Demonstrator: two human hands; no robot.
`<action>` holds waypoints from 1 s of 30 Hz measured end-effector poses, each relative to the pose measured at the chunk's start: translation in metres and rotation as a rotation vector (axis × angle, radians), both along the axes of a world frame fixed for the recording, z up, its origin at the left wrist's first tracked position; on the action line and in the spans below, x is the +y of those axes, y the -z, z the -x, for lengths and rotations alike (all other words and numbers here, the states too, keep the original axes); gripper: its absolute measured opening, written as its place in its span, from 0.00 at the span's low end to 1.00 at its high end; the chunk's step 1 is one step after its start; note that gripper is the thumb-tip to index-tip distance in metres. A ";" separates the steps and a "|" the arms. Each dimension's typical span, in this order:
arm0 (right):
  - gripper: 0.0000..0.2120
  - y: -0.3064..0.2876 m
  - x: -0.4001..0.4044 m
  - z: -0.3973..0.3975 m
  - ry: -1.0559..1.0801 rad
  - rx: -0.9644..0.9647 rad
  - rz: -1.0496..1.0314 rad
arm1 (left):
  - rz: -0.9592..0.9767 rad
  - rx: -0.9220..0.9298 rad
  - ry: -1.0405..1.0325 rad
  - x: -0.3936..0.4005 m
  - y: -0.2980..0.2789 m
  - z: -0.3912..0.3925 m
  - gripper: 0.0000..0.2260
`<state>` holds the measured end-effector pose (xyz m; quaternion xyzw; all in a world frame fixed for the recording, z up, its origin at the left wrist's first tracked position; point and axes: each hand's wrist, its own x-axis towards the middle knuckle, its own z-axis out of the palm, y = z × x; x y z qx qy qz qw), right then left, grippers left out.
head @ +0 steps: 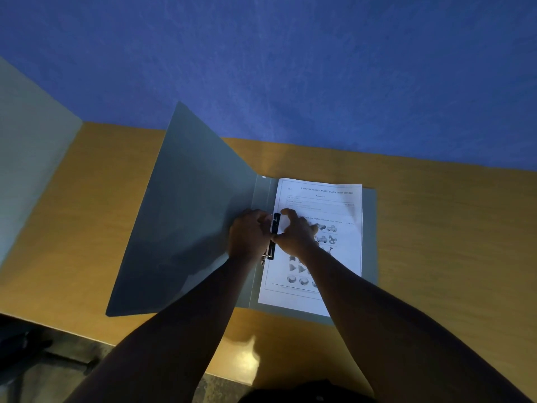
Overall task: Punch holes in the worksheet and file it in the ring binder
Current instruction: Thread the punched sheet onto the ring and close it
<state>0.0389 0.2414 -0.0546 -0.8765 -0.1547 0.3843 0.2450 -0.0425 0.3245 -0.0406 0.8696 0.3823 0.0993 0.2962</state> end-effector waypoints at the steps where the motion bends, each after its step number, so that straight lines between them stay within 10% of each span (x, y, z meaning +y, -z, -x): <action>1: 0.28 0.001 0.001 0.001 0.002 -0.005 0.006 | 0.003 0.004 0.003 0.001 0.001 0.000 0.09; 30: 0.27 -0.004 0.001 -0.006 -0.108 0.000 0.026 | -0.033 0.050 0.044 0.003 0.000 -0.006 0.07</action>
